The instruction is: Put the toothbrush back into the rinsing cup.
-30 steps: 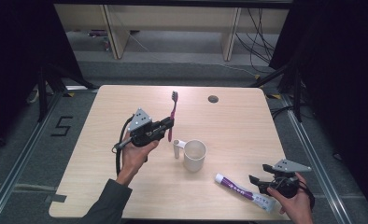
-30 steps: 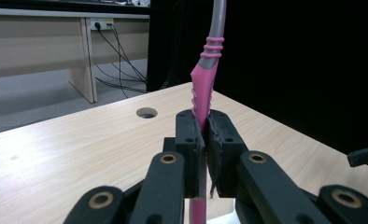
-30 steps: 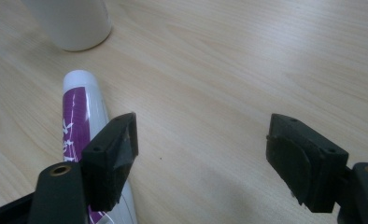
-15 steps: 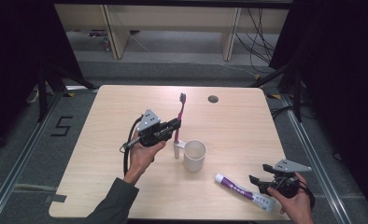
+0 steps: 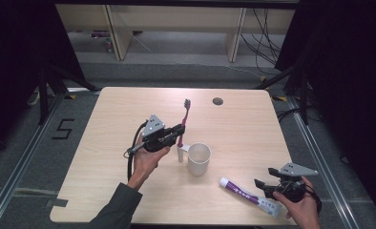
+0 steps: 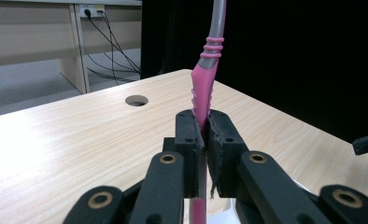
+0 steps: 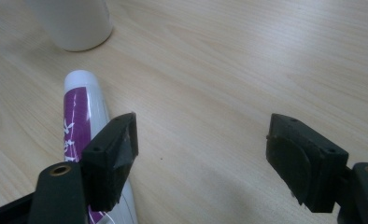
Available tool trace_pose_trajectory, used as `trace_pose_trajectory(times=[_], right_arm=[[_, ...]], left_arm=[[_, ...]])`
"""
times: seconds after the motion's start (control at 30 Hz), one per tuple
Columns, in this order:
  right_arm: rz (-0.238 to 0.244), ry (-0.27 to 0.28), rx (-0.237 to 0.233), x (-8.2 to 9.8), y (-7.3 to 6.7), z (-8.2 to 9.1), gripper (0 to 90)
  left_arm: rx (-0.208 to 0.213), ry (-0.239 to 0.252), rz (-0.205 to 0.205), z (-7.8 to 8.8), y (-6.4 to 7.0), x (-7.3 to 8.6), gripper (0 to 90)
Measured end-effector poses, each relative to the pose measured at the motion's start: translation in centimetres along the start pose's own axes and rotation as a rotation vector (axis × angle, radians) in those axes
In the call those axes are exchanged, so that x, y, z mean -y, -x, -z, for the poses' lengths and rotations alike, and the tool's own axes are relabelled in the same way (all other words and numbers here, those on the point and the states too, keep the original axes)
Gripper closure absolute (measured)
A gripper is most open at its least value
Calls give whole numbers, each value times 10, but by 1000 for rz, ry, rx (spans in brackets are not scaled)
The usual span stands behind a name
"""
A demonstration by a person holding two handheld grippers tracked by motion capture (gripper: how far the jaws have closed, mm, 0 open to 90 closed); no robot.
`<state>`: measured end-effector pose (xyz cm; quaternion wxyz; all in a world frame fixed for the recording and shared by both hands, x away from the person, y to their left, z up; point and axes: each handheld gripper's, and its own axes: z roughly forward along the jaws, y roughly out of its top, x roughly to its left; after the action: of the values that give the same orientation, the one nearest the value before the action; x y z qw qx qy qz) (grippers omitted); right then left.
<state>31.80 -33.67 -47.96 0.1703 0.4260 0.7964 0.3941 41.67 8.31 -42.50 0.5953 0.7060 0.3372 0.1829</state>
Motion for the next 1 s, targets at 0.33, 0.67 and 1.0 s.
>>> trace_pose_trajectory(times=[0.33,0.67,1.0], right_arm=[[1,-1,0,0,0,0,261],[14,-5,0,0,-1,0,261],[12,-9,-1,0,-1,0,260]], left_arm=[[-6,-27,0,0,0,11,824],[0,-54,-10,5,1,21,814],[-7,-93,-11,3,0,30,801]])
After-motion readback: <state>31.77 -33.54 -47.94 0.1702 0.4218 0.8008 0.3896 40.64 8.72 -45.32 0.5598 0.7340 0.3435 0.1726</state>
